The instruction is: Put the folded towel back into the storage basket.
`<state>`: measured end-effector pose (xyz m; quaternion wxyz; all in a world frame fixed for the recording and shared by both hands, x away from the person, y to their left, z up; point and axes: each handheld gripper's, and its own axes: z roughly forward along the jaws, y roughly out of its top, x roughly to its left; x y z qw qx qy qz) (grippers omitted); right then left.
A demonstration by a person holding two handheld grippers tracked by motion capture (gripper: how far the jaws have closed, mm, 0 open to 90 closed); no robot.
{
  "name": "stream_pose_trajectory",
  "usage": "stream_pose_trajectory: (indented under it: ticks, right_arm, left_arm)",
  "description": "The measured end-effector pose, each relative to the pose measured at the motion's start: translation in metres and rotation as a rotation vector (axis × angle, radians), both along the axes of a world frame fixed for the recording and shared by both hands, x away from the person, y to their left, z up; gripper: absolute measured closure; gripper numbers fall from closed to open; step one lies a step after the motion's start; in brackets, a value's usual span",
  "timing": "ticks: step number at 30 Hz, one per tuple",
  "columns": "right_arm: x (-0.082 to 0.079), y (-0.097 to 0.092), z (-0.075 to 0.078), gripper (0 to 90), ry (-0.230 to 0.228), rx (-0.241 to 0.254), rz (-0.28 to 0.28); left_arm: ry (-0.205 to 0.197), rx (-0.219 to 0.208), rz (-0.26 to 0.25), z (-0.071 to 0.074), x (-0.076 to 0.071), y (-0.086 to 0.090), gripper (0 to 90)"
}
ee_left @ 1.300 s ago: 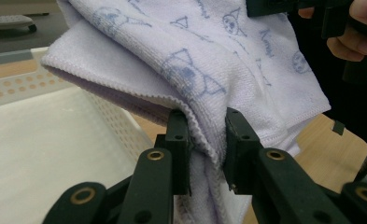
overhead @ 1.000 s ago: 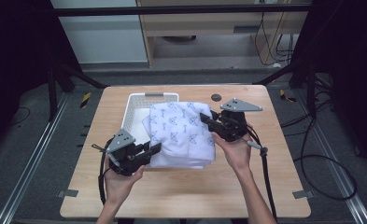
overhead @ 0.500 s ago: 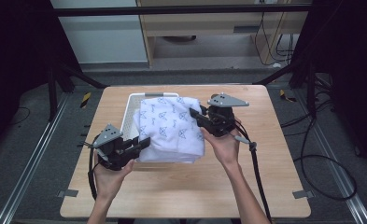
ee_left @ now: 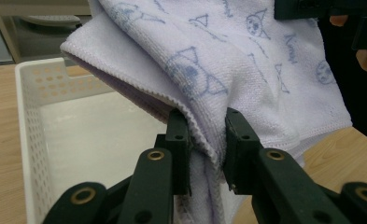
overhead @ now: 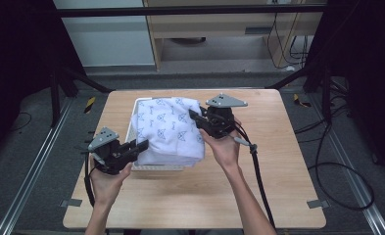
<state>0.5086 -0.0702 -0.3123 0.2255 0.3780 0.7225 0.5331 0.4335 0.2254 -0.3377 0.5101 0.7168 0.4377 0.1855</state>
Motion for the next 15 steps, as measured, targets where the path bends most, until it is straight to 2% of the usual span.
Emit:
stream_pose_trajectory:
  ticks: [15]
  right_arm:
    - [0.015, 0.025, 0.002, 71.1, -0.018, 0.008, 0.015]
  left_arm:
    - [0.004, -0.017, 0.052, 0.000, 0.010, 0.022, 73.5]
